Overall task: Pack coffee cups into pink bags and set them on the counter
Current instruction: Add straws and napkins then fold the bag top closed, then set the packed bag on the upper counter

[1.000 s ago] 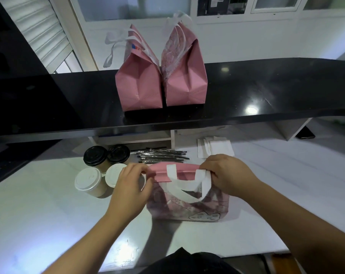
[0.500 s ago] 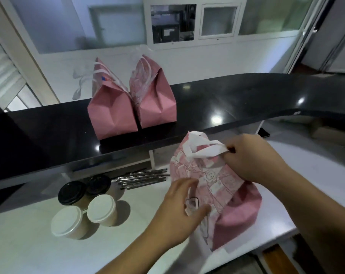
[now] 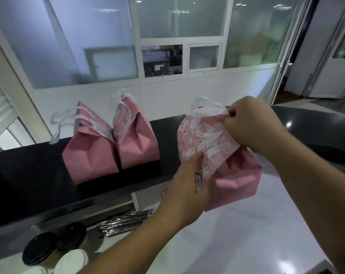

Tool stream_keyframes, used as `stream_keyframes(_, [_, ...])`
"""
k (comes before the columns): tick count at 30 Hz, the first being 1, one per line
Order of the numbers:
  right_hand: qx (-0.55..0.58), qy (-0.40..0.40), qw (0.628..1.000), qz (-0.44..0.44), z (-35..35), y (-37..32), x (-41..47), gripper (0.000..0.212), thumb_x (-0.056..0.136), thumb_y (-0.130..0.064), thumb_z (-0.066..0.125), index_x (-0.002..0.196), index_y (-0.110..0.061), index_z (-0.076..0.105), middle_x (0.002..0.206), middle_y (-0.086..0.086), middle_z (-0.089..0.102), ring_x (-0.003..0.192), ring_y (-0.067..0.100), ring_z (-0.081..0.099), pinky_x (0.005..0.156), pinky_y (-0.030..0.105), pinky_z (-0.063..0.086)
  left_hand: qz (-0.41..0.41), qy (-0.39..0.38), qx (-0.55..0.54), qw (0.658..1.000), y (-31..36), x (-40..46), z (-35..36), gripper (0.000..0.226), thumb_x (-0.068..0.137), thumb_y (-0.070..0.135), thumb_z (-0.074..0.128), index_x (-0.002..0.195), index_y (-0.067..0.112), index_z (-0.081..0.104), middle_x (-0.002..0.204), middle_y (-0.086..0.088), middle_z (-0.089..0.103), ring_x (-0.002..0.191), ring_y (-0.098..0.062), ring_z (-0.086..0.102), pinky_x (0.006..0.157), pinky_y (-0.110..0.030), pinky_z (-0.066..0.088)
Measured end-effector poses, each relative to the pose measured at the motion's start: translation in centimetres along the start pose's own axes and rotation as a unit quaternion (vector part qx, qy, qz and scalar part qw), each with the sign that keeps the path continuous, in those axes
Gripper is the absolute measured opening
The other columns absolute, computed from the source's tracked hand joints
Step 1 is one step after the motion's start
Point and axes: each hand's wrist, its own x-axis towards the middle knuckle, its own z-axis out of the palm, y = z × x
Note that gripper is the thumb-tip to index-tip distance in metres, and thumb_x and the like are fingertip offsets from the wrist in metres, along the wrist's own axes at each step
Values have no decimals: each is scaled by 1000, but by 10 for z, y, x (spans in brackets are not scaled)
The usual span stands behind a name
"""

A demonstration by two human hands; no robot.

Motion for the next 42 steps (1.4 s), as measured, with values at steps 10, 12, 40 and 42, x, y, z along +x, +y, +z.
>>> stream_keyframes(10, [131,14,991,3,91,-20,143,29,92,-19,58,66,-9,57,64,7,57,59,27,57,51,28,39,-63,73,58,994,-23,130,-23,58,98,22,61,145,48,38,133,42,50,116,27,46,102,-7,39])
stream_keyframes(12, [143,10,990,6,112,-27,162,29,91,-15,57,63,-10,52,62,6,54,58,27,54,52,28,35,-81,77,89,990,-33,151,-27,63,98,21,62,155,33,38,152,16,48,136,2,47,117,-30,40])
stream_keyframes(40, [184,-116,975,-49,144,6,105,44,90,-44,57,126,-18,59,118,6,56,101,29,58,79,42,53,-188,87,183,961,-32,139,-27,76,99,36,62,163,26,23,163,2,34,143,-22,43,110,-30,38])
stream_keyframes(42, [197,-109,973,-48,148,21,77,42,91,-43,57,127,-20,59,116,2,57,98,24,58,76,38,52,-186,73,193,961,-32,124,-19,74,99,36,61,163,25,24,165,3,30,148,-18,36,109,-28,31])
